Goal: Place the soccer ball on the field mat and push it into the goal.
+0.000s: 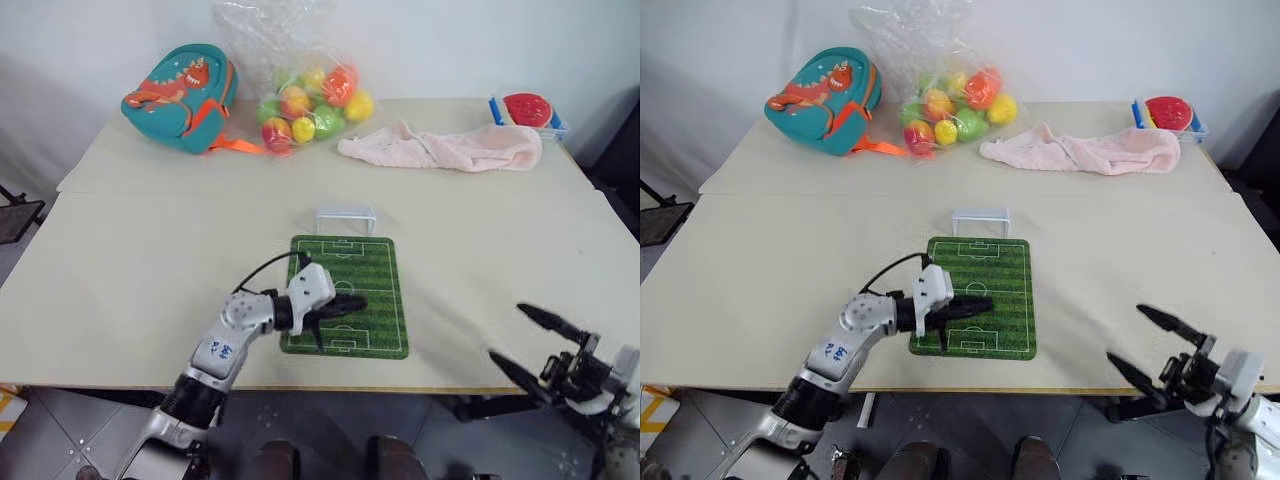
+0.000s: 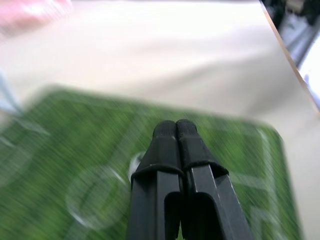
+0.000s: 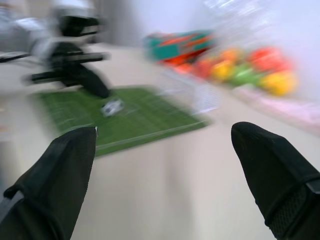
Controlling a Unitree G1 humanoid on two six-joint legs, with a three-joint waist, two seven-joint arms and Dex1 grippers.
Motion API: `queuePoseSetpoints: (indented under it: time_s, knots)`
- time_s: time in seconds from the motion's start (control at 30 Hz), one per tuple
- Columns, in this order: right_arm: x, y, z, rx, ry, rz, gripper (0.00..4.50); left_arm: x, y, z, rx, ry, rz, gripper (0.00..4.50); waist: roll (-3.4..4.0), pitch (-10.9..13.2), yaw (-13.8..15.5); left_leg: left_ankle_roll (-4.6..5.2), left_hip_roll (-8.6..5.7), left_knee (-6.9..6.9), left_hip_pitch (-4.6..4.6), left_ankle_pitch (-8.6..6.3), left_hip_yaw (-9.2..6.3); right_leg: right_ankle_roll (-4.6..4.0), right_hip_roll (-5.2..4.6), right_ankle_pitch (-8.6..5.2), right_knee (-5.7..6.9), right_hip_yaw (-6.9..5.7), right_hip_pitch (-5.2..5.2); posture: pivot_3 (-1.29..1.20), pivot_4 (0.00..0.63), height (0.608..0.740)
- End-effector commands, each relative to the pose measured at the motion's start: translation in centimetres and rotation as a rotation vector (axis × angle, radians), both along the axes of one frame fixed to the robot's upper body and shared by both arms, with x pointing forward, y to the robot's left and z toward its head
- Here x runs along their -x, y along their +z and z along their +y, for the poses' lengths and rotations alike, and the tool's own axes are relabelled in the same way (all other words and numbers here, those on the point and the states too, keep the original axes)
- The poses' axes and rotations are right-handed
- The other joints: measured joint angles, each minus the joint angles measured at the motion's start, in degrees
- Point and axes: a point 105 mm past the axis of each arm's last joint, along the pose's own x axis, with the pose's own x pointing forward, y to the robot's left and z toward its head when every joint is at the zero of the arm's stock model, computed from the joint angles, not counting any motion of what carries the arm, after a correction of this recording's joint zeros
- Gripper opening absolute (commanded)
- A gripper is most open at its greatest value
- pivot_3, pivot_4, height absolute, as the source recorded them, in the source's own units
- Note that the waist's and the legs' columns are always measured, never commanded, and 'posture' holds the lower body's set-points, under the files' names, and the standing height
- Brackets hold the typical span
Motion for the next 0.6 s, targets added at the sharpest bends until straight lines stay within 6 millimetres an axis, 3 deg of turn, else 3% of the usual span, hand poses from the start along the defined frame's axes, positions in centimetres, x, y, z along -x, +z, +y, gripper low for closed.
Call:
queuePoseSetpoints:
  time_s: [0.03, 0.1, 0.4, 0.6]
  knots:
    - [0.3, 0.7, 0.2, 0.026, -0.009, -0.042, 4.5, -0.7, 1.3, 2.0, 0.046, 0.075, -0.06, 0.03, 0.0, 0.0, 0.0, 0.0, 0.0, -0.02, -0.01, 0.0, 0.02, 0.0, 0.01, 0.0, 0.0, 0.0, -0.01, 0.0, 0.15, 0.74]
    - [0.2, 0.8, 0.4, 0.018, -0.009, -0.037, 4.5, -0.9, 1.5, 2.8, 0.057, 0.107, -0.055, 0.03, 0.0, 0.0, 0.0, 0.0, -0.01, -0.02, -0.01, 0.0, 0.03, 0.0, 0.0, 0.0, -0.01, 0.0, -0.01, 0.0, 0.15, 0.74]
    - [-0.6, 1.7, 1.2, 0.07, 0.045, -0.03, 4.5, 0.9, 1.1, 12.9, -0.017, 0.218, -0.062, 0.03, 0.03, 0.0, -0.5, -0.01, 0.04, -0.02, 0.02, 0.0, -0.1, -0.05, -0.01, -0.02, 0.06, 0.04, -0.05, 0.0, 0.15, 0.74]
    - [-1.4, 2.3, 1.9, 0.075, 0.071, -0.035, 4.5, 0.8, 1.8, 17.6, 0.002, 0.312, -0.076, 0.03, 0.03, 0.0, -0.1, 0.02, 0.0, -0.03, 0.02, -0.02, -0.15, -0.05, -0.03, 0.01, 0.04, 0.07, -0.05, 0.0, 0.15, 0.74]
